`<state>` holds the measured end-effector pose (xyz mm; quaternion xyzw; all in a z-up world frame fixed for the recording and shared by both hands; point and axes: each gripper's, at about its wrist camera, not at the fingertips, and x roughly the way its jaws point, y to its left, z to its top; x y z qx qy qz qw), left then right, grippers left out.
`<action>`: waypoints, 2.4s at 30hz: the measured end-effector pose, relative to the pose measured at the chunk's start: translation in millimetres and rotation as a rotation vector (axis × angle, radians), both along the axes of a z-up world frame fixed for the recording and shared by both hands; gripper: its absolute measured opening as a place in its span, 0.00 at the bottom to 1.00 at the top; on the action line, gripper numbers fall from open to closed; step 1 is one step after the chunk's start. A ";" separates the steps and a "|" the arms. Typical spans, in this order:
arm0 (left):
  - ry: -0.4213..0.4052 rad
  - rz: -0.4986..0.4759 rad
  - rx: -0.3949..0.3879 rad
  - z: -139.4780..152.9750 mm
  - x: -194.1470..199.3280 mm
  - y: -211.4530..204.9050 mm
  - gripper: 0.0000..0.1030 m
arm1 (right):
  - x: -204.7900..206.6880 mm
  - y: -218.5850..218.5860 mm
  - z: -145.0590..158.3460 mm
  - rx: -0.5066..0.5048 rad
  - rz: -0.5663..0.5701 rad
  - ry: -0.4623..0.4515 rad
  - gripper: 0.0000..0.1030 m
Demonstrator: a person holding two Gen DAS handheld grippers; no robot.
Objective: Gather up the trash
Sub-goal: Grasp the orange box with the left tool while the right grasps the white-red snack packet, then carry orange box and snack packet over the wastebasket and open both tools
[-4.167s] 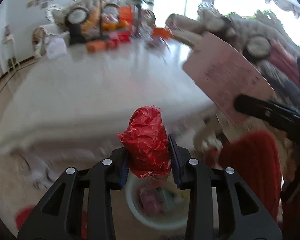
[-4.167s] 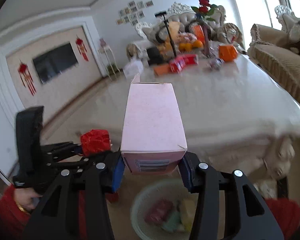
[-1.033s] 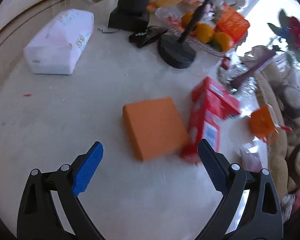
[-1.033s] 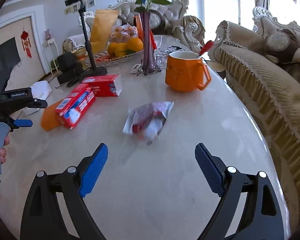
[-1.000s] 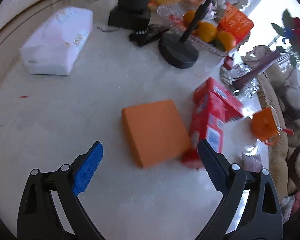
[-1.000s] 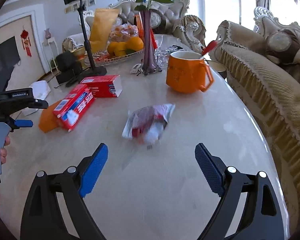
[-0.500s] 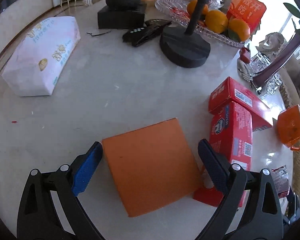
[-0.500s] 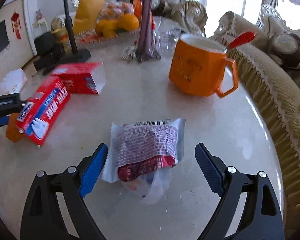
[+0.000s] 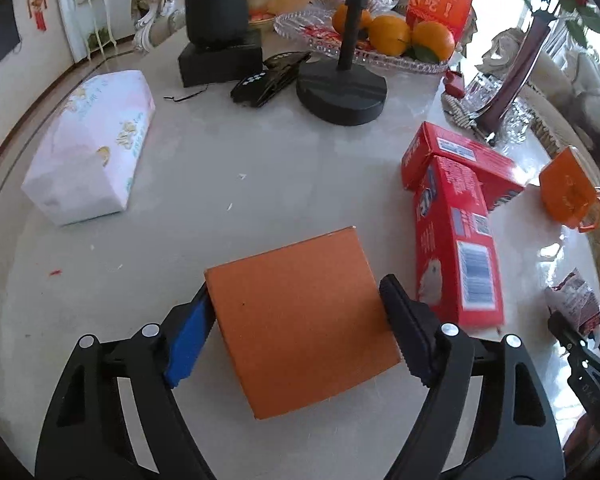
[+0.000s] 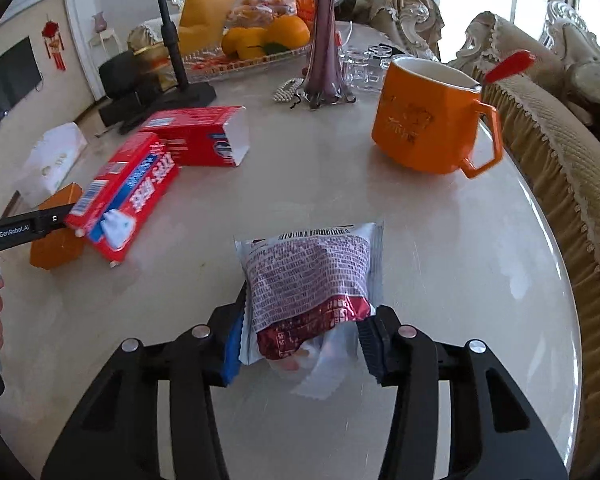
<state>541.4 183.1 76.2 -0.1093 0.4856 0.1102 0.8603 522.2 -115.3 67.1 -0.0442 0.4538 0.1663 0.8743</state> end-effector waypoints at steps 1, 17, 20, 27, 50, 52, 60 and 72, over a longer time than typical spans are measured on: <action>-0.008 -0.002 -0.021 4.5 -8.1 1.7 0.76 | -4.8 -1.7 2.8 0.015 -0.001 0.003 0.44; -0.255 -0.171 -0.096 95.4 -232.5 -32.5 0.75 | -225.9 -48.3 79.6 0.292 0.121 -0.155 0.44; -0.321 -0.232 -0.062 99.9 -312.3 -55.7 0.75 | -293.4 -62.6 76.8 0.339 0.141 -0.192 0.44; -0.352 -0.363 -0.082 57.1 -453.5 -117.7 0.75 | -414.7 -82.9 27.2 0.409 0.121 -0.137 0.44; 0.141 -0.389 -0.095 -205.9 -469.1 -187.5 0.77 | -413.7 -53.7 -171.8 0.112 0.052 0.313 0.49; 0.179 -0.378 -0.035 -213.6 -465.1 -189.5 0.78 | -411.1 -54.1 -178.9 0.089 0.034 0.331 0.62; 0.164 -0.357 0.020 -213.0 -468.7 -186.0 0.92 | -411.9 -63.6 -192.5 0.065 -0.029 0.376 0.72; 0.077 -0.383 0.050 -191.6 -477.9 -187.4 0.92 | -422.8 -73.5 -164.0 0.151 -0.021 0.292 0.72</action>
